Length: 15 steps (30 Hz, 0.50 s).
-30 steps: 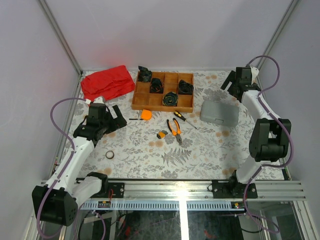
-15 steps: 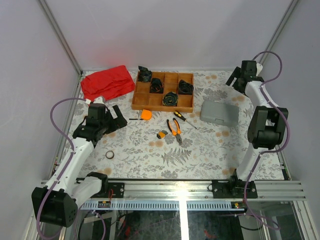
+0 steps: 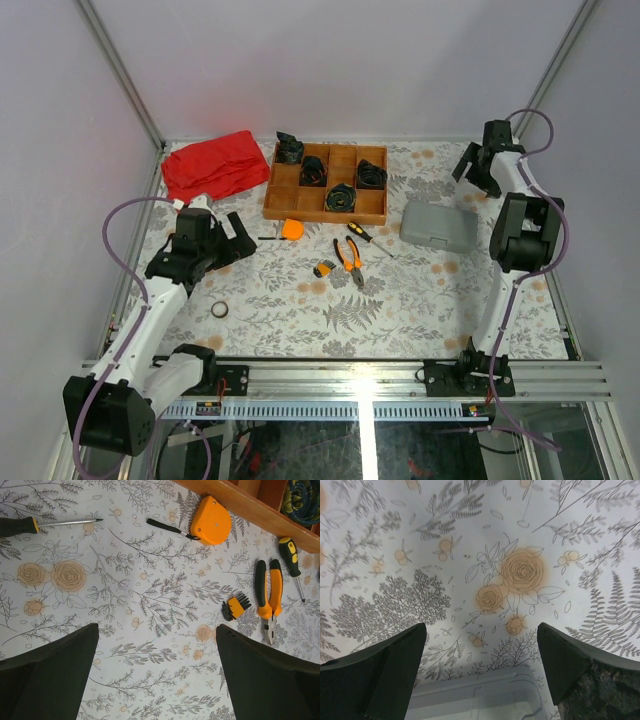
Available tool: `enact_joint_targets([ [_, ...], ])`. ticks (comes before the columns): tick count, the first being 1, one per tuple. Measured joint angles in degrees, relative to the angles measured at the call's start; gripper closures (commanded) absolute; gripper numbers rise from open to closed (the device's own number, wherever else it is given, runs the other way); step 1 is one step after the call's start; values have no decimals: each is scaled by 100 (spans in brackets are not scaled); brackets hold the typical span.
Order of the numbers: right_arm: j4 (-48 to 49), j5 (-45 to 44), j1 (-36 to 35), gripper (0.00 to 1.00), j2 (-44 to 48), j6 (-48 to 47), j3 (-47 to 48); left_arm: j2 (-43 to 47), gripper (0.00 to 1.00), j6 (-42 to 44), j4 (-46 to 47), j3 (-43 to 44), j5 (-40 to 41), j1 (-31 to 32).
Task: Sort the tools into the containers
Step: Move the storage box to the center of the board.
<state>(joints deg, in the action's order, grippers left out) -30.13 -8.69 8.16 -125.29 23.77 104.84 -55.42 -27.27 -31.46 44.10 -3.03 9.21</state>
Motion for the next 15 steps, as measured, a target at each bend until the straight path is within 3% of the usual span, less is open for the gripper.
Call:
enact_joint_targets([
  [8, -201, 389, -2, 3, -111, -52, -186, -168, 5, 2, 0, 0, -116, 0],
  [15, -205, 481, -96, 3, -7, -262, -892, -175, 6, 2, 0, 0, -181, 0],
])
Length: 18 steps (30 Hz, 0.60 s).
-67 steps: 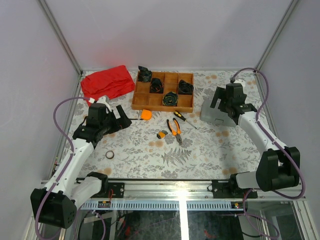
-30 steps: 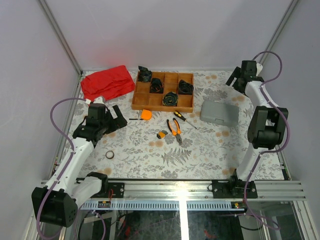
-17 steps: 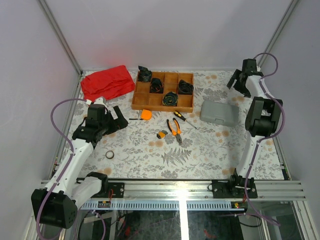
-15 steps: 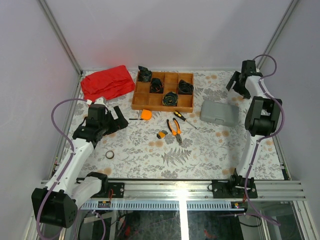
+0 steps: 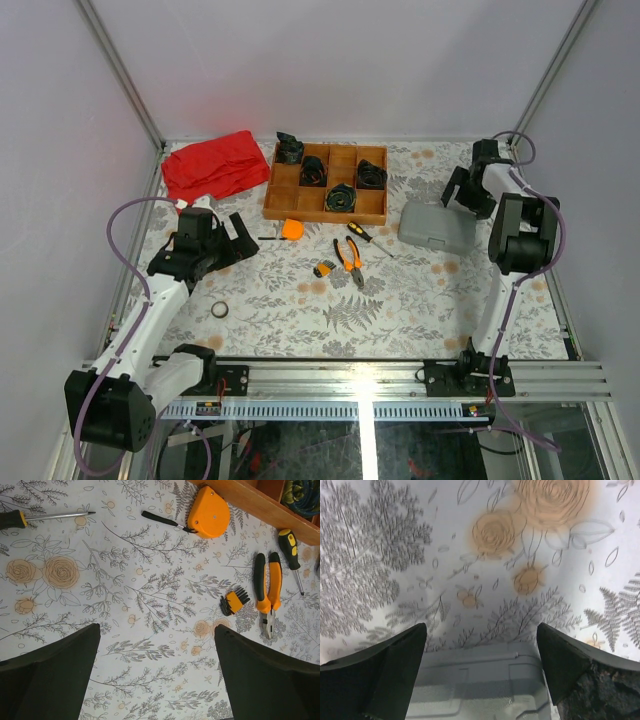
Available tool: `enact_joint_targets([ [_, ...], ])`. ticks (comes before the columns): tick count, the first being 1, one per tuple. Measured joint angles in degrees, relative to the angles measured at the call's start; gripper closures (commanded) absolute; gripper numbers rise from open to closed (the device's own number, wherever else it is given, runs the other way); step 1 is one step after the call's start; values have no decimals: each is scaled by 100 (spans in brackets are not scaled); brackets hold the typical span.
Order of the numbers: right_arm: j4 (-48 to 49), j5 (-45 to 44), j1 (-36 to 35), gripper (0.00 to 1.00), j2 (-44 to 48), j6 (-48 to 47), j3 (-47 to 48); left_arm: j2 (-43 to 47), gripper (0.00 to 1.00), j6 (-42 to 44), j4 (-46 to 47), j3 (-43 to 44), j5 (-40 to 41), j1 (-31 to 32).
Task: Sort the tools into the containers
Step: Move the storage box to the center of the board.
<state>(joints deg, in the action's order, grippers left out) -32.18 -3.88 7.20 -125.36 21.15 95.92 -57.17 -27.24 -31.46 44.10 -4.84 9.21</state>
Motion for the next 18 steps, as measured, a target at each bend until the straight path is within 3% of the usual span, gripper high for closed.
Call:
enact_joint_targets([
  [18, 348, 11, -914, 3, 1823, -92, -2452, -4, 6, 4, 11, 0, -140, 0],
])
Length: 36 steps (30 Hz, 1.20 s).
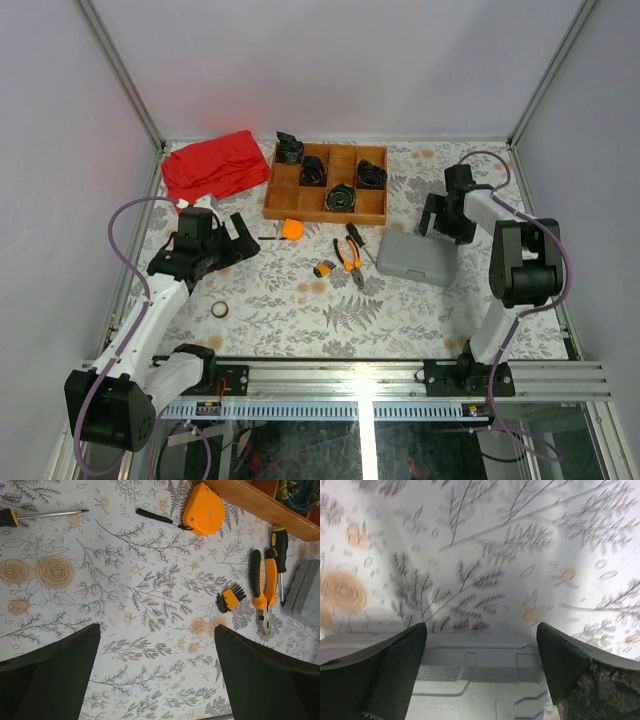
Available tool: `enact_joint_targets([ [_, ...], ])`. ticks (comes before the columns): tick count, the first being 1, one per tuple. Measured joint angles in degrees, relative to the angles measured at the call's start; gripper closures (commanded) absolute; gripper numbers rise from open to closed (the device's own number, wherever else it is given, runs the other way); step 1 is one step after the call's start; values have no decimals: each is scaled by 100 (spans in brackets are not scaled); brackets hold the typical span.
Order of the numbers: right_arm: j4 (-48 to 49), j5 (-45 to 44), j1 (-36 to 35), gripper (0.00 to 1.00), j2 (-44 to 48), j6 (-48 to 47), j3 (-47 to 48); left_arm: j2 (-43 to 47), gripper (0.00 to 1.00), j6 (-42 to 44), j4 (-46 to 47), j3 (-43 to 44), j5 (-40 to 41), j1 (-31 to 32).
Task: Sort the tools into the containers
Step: Move the storage box to the center of the board.
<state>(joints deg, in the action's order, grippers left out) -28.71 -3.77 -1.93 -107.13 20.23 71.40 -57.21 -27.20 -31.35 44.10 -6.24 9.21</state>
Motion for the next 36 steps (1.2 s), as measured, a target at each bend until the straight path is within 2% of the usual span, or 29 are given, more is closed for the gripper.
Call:
enact_joint_targets([
  [10, 345, 179, -343, 3, 1266, 264, -1384, 0, 6, 7, 11, 0, -31, 0],
  [15, 407, 345, -518, 5, 1703, 291, -1565, 39, 6, 9, 15, -9, -46, 0],
  [21, 540, 238, -1071, 5, 2107, 553, -1967, 210, 7, 9, 26, -20, -42, 0],
  [28, 442, 184, -1228, 5, 2632, 726, -2332, 643, 7, 11, 79, -52, 7, 0],
  [36, 699, 1010, -1246, 4, 3381, 682, -2671, 734, 8, 9, 118, -90, 4, 0],
])
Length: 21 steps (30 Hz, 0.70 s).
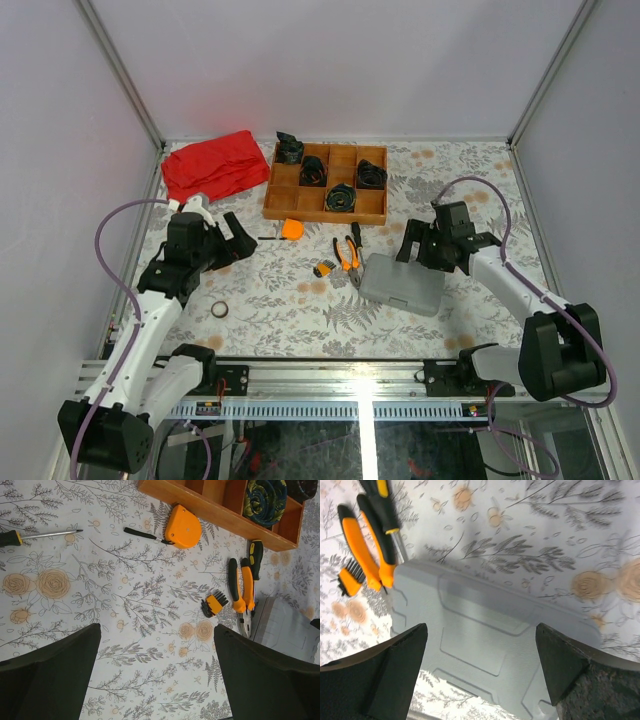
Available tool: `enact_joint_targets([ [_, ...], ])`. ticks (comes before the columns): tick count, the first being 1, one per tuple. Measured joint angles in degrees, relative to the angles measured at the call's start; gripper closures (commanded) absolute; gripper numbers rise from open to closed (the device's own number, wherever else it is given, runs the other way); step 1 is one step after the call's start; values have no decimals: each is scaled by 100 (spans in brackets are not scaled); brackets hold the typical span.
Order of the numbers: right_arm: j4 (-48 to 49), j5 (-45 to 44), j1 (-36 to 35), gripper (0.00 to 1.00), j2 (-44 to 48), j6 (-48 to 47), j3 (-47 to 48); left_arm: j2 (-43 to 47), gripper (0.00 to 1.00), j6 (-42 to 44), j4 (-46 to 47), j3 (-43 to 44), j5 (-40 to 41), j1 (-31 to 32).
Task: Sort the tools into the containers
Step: Move the storage box to the center of the board.
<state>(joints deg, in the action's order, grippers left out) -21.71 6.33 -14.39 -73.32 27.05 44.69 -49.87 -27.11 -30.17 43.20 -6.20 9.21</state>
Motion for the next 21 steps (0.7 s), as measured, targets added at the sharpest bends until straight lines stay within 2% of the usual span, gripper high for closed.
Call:
enact_joint_targets([
  [4, 125, 407, -13, 4, -39, -118, -83, 7, 8, 0, 4, -7, 2, 2],
  [8, 146, 448, -22, 2, -9, -256, -118, 74, 8, -2, 13, -35, 2, 9],
  [21, 361, -282, -24, 1, 57, -520, -216, 262, 8, -2, 20, -37, 131, 11],
])
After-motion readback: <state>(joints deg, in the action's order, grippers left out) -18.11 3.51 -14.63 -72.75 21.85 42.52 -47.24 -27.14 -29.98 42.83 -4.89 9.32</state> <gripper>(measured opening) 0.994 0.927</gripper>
